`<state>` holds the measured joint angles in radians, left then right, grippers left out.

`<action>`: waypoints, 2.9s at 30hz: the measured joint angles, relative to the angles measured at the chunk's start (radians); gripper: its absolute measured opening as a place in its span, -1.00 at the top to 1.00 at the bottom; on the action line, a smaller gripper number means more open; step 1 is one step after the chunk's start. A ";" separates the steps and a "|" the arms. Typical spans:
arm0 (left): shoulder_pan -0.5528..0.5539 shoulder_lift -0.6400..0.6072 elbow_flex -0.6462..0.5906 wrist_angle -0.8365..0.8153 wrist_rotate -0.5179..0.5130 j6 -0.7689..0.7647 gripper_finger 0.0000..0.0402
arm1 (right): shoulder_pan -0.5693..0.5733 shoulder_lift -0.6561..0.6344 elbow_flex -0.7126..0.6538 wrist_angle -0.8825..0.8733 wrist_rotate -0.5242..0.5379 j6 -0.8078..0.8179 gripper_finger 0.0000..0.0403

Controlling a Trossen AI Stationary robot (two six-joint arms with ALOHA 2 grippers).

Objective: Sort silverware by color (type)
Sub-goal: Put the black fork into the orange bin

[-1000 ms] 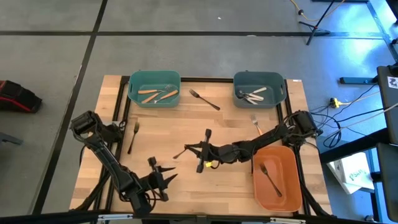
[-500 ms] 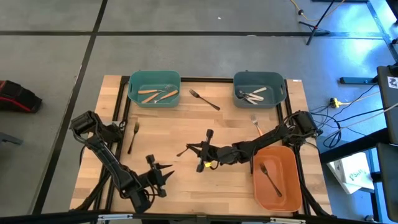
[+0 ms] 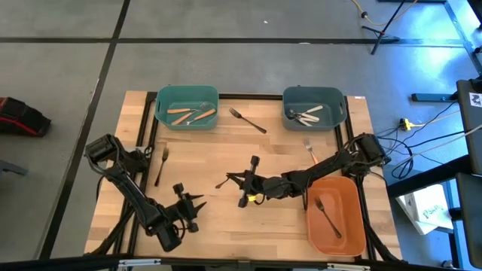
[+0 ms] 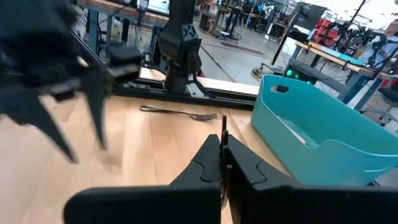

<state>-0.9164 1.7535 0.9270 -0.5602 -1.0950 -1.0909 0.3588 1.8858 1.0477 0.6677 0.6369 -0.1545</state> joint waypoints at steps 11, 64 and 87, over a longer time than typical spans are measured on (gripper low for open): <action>0.069 -0.002 -0.095 -0.001 0.041 -0.111 0.41 | -0.041 0.001 0.000 -0.060 -0.061 0.104 1.00; 0.273 -0.232 -0.490 1.181 0.434 0.682 0.41 | -0.120 -0.636 0.000 -1.078 0.262 0.176 1.00; 0.416 -0.232 -0.490 1.184 0.429 0.771 0.41 | -0.389 -0.779 0.000 -1.314 0.174 0.115 1.00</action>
<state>-0.5003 1.5215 0.4370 0.6235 -0.6656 -0.3195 -0.0303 1.1066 1.0481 -0.6464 0.8104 -0.0395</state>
